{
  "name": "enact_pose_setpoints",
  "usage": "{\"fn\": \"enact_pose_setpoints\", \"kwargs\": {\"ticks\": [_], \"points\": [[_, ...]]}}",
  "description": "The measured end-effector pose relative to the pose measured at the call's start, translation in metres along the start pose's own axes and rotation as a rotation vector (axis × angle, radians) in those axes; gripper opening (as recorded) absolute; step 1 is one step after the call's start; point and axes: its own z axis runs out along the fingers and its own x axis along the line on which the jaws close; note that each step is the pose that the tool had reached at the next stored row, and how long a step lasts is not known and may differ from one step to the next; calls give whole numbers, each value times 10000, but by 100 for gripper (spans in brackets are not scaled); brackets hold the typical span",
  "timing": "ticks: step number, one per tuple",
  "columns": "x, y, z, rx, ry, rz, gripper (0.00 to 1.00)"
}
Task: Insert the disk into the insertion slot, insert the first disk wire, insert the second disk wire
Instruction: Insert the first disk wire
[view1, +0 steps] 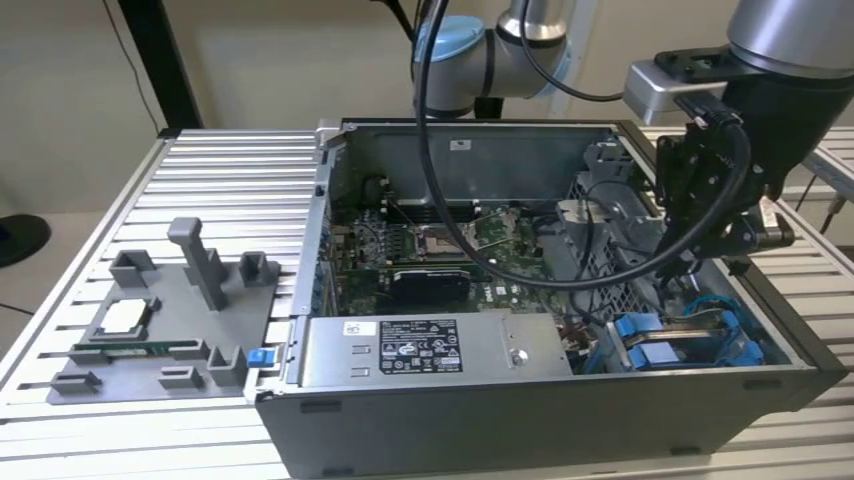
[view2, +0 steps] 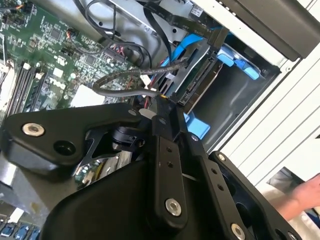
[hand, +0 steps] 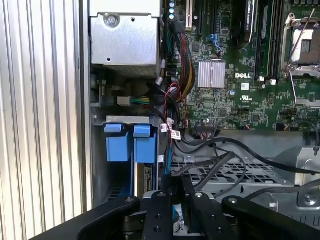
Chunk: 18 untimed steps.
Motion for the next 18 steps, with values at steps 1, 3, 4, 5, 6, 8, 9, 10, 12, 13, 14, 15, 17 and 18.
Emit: {"fn": "enact_pose_setpoints", "kwargs": {"ticks": [1, 3, 4, 5, 6, 8, 9, 10, 12, 13, 14, 15, 17, 18], "points": [[5, -4, 1, -106, 0, -1, 0], [13, -10, 1, -326, 2, 0, 0], [16, -12, 1, -413, 2, 1, 0], [19, -15, 2, -481, 3, 1, 0], [22, -18, 3, -542, 4, 1, 0], [37, -29, 10, -651, 4, 1, 0], [53, -39, 14, -692, 4, 2, 0], [74, -53, 18, -729, 4, 1, 0], [121, -82, 27, -807, 1, 2, 0], [145, -96, 31, -847, 0, 2, 0], [170, -111, 36, -885, -1, 2, 0], [194, -129, 40, -920, -3, 2, 0], [238, -164, 48, -978, -8, 2, 0], [259, -183, 52, -1002, -12, 2, 0]]}}
